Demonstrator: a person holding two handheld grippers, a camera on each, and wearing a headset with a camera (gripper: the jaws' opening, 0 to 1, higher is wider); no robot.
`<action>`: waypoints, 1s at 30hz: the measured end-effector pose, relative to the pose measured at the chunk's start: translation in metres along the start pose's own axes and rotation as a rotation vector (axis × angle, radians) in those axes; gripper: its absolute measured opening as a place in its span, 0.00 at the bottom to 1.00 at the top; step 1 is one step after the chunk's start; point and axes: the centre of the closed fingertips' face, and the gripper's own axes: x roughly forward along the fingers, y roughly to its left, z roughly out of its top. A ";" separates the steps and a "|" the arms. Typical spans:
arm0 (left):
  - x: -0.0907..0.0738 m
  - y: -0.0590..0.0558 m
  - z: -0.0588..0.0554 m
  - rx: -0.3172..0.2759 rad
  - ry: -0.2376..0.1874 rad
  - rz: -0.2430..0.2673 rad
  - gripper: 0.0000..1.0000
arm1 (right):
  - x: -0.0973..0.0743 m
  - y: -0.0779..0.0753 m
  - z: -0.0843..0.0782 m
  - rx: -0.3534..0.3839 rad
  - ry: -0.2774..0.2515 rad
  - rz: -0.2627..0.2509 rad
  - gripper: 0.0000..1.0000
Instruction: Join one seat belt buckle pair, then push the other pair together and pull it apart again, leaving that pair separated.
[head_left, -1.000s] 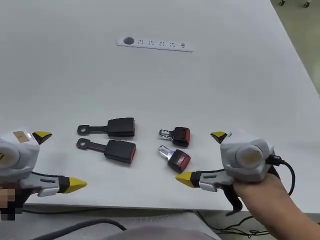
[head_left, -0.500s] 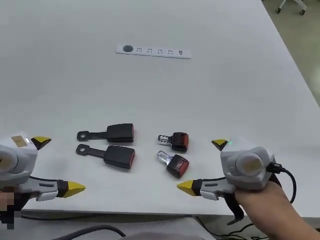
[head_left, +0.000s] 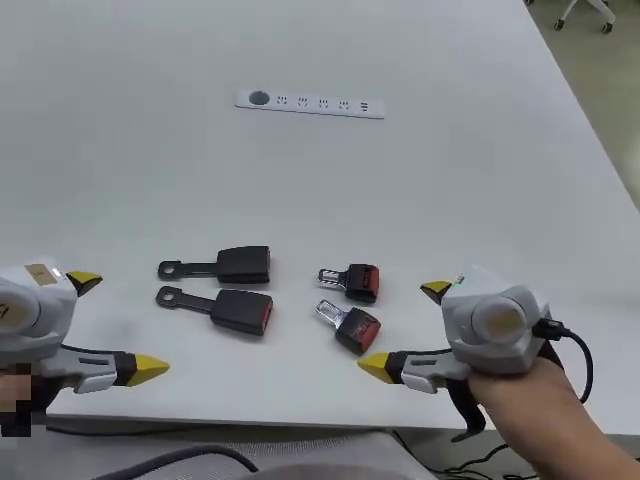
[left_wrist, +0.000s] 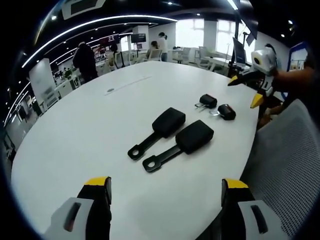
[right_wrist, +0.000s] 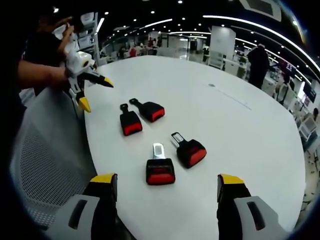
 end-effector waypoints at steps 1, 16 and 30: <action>0.000 -0.001 0.000 0.003 -0.001 -0.003 0.93 | 0.000 -0.001 0.000 0.000 0.001 -0.001 0.83; 0.008 -0.010 0.008 0.056 0.011 -0.068 0.83 | 0.006 0.000 0.001 0.005 -0.008 0.005 0.83; 0.037 -0.034 0.032 0.195 0.042 -0.200 0.67 | 0.014 0.009 0.001 0.008 0.010 0.036 0.61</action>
